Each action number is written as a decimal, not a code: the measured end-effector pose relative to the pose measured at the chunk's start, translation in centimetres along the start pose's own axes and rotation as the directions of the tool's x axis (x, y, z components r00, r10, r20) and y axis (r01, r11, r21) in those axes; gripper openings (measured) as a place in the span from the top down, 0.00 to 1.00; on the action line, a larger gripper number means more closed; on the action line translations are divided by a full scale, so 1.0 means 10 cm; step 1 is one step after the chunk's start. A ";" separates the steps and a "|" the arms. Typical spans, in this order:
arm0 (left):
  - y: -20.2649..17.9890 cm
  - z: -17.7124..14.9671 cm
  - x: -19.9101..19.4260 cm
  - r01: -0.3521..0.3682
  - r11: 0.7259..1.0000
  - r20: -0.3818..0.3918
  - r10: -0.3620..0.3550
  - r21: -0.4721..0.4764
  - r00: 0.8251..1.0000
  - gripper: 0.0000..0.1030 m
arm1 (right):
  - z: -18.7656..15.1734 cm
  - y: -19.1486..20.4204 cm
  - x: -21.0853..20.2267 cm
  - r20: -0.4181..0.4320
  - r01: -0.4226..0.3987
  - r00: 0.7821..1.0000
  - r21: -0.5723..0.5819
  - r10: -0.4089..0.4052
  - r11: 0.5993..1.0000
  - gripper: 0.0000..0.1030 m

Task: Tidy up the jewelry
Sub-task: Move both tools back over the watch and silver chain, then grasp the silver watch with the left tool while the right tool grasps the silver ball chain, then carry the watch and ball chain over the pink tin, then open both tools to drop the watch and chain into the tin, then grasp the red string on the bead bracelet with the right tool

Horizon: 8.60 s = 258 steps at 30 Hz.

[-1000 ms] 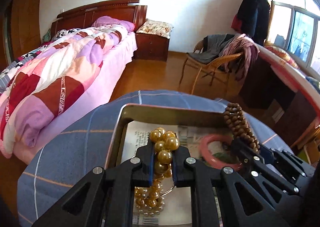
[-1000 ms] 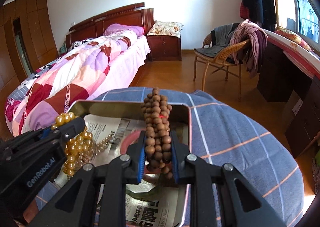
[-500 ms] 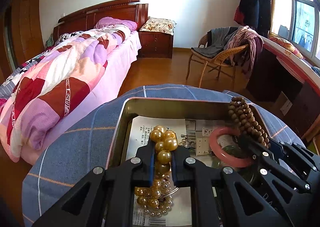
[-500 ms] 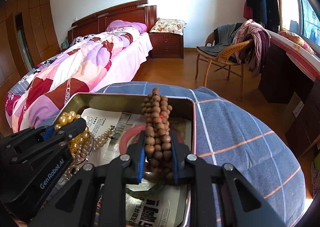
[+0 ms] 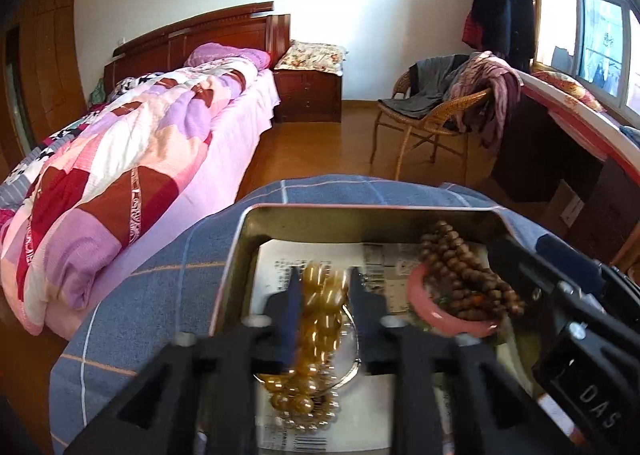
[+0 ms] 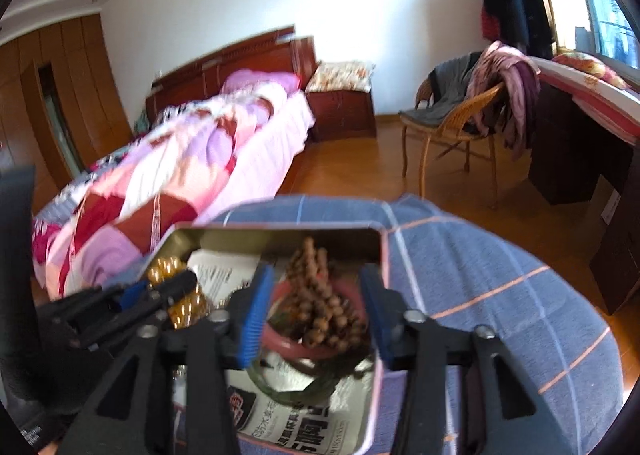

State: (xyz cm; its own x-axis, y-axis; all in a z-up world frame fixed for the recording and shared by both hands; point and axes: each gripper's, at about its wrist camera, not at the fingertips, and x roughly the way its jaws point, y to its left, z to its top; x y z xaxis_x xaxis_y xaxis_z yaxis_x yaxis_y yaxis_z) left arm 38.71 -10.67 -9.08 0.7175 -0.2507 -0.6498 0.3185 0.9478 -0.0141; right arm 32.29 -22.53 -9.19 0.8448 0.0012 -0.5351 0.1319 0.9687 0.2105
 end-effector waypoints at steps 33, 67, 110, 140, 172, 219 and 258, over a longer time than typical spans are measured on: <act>0.15 -0.51 -0.91 -0.144 0.987 -0.044 0.141 -0.068 0.989 0.22 | -0.41 -0.06 -0.72 -0.086 0.087 0.993 0.054 -0.082 0.995 0.32; 0.55 -1.61 -1.44 -0.179 0.983 -0.186 0.168 -0.045 0.968 0.22 | -1.05 0.27 -1.09 -0.258 -0.066 0.965 -0.070 0.046 0.995 0.32; 0.18 -1.32 -0.98 0.052 0.997 -0.204 -0.041 0.049 0.978 0.22 | -0.81 0.25 -0.82 -0.314 -0.120 0.946 -0.103 0.082 0.987 0.90; 0.50 -1.39 -1.32 0.081 0.993 -0.153 -0.094 -0.085 0.984 0.69 | -1.05 0.40 -0.57 -0.377 -0.061 0.925 -0.276 -0.049 0.959 0.83; 0.41 -0.81 -1.66 0.154 0.984 0.049 -0.150 -0.093 0.987 0.69 | -0.31 0.18 -1.15 -0.128 -0.121 0.985 -0.038 0.115 0.992 0.87; -0.01 -0.11 0.07 0.002 1.000 -0.032 -0.002 -0.014 0.999 0.68 | -0.09 0.13 0.14 -0.116 -0.014 0.993 -0.073 0.005 0.997 0.86; 0.64 -1.06 -0.87 -0.227 0.966 -0.163 0.206 -0.121 0.965 0.31 | -0.53 0.13 -0.49 -0.146 0.019 0.989 0.010 -0.017 1.000 0.62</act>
State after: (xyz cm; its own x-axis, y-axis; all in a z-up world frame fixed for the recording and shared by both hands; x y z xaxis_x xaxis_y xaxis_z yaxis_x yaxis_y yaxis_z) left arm 27.95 -0.34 -11.55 0.6566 -0.0148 -0.7541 0.0700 0.9967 0.0414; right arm 25.59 -19.93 -10.68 0.7577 0.0207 -0.6522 0.1530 0.9660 0.2084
